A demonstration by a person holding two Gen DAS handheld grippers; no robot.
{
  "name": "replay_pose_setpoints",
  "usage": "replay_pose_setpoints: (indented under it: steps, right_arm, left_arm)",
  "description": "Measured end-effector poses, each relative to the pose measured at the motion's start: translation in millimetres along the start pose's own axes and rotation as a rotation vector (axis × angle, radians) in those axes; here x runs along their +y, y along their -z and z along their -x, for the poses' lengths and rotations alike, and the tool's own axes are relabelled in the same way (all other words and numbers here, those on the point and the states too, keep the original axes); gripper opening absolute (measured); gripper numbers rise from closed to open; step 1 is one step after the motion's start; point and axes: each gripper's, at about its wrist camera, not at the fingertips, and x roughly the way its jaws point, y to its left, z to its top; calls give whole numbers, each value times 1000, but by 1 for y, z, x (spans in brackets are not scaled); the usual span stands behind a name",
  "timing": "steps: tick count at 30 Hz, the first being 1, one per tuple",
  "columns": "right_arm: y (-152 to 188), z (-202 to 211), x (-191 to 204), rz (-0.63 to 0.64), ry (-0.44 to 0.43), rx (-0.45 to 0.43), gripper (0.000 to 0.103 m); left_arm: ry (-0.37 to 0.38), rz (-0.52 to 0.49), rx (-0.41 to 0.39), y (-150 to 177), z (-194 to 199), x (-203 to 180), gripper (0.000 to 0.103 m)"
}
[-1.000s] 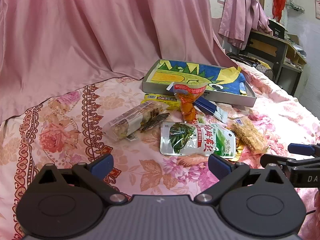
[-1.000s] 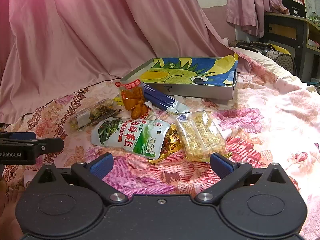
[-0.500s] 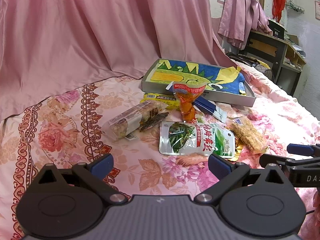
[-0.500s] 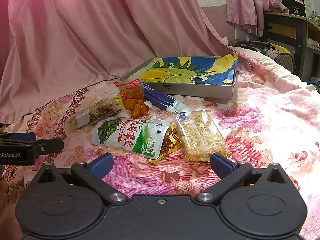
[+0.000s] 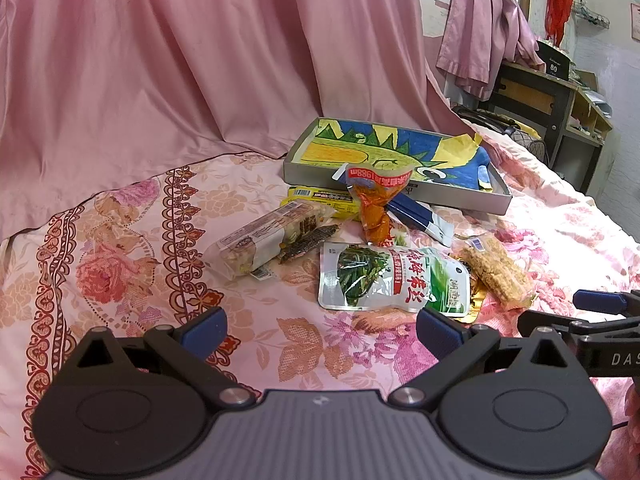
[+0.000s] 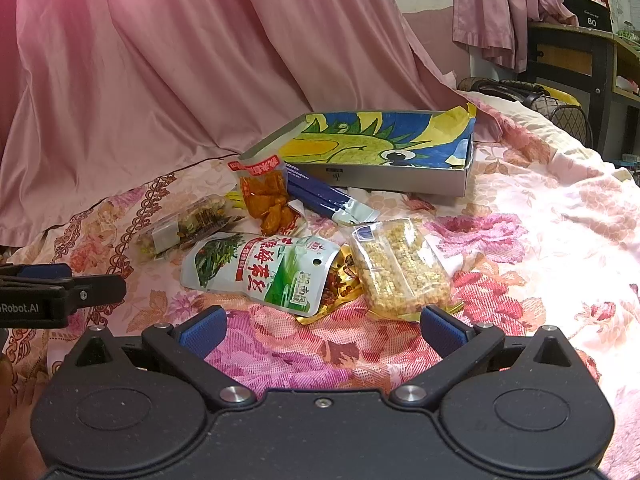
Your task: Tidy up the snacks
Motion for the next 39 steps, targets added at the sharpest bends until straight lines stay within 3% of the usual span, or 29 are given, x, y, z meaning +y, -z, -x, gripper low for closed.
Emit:
replay_pose_setpoints:
  steps: [15,23,27,31,35,39]
  right_arm:
    - [-7,-11,-13,-73,47,53,103]
    - [-24,-33,-45,-178,41,147,103]
    - [-36,-54,-58,-138,72,174,103]
    - [-45,-81,-71,-118,62,227,103]
    - [-48,-96,-76,-82,98,210,103]
    - [-46,-113,-84,-99,46,225,103]
  left_arm:
    - [-56,2,0,-7,-14,-3,103]
    - [60,-108,12,-23,-42,-14,103]
    - [133,-199,38,-35,-61,-23,103]
    - [137,-269,59,-45,-77,-31,103]
    - [154,-319,92,-49,-91,-35,103]
    - [178,-390,129,-51,-103,-39,103]
